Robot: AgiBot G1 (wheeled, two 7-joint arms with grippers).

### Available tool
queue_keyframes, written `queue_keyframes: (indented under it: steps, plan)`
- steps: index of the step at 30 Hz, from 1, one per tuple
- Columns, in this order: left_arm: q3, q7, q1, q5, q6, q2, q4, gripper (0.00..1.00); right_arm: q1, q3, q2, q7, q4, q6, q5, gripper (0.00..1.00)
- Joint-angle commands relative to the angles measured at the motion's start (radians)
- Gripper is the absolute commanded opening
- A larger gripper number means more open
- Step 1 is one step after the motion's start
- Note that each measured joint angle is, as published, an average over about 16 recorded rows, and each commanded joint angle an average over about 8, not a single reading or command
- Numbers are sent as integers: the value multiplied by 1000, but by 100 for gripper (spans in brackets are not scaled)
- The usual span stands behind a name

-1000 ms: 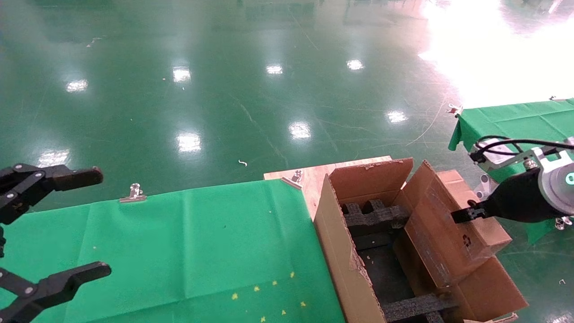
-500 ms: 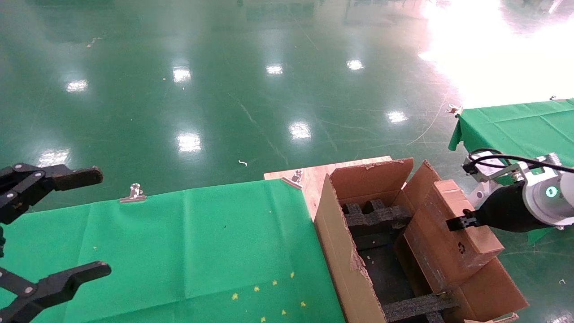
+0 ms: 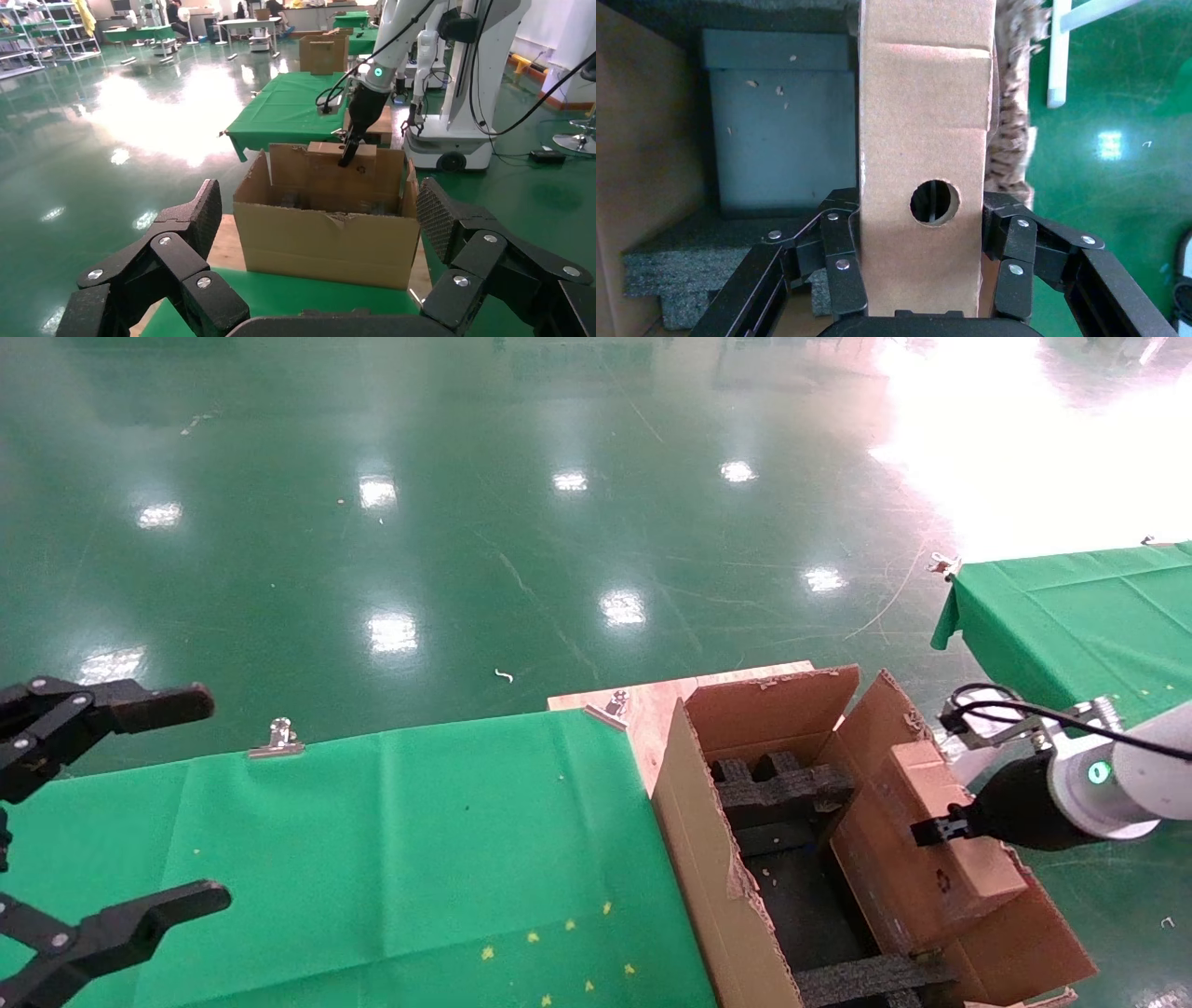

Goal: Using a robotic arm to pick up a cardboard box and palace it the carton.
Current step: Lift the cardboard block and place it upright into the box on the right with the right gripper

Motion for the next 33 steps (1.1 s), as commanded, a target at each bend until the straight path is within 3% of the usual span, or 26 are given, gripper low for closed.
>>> queue_keyframes:
  steps: [1, 12, 33]
  plan:
    - [0, 0, 0, 0, 0, 0, 0, 100, -16, -5, -8, 12, -1, 11, 0, 0]
    - [0, 0, 0, 0, 0, 0, 0, 100, -118, -19, -88, 12, -112, 57, 61, 0]
    - [0, 0, 0, 0, 0, 0, 0, 100, -325, 23, -272, -243, -492, 94, 285, 0]
